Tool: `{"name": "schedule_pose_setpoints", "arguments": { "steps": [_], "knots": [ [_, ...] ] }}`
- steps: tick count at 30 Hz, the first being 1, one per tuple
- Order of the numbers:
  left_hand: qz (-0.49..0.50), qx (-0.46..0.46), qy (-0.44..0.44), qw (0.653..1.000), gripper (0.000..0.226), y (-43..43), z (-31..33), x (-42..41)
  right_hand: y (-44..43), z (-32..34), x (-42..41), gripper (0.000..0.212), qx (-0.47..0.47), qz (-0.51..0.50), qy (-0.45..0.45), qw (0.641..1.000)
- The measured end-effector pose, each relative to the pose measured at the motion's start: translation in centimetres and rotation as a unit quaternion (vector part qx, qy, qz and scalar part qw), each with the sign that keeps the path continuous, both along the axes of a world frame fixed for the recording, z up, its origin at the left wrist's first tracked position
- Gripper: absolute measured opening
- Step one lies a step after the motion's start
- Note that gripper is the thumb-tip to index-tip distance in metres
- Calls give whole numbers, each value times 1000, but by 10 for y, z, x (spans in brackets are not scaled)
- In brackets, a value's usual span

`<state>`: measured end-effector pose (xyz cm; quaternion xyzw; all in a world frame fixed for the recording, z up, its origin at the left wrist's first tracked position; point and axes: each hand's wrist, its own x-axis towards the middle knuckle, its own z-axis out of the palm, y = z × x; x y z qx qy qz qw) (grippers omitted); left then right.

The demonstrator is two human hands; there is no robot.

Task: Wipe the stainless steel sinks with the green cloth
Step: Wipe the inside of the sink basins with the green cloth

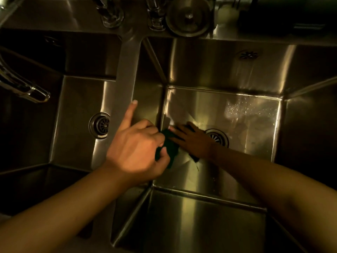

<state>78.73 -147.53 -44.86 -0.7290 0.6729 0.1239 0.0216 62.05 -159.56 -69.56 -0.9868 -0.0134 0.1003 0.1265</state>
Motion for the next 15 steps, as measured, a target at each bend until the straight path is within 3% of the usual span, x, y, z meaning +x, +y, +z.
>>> {"name": "schedule_pose_setpoints", "arguments": {
  "steps": [2, 4, 9, 12, 15],
  "knots": [
    [1, 2, 0, 1000, 21, 1, 0, 0, -19, 2, 5, 81, -4, -60, 10, 998],
    [6, 7, -3, 1000, 23, 0, 0, 0, -39, 3, -2, 69, -8, -140, -3, 990],
    [1, 12, -9, 1000, 27, -1, 1, -1, -80, 6, -62, 65, 5, -289, 16, 957],
    [-4, 16, -13, 1000, 29, -1, 2, -2, -84, 10, -110, 57, 1, -370, -7, 929],
    [-4, 20, -20, 1000, 35, -1, 3, -2, -78, 12, -145, 64, 5, -446, 17, 895]
  ]
}}
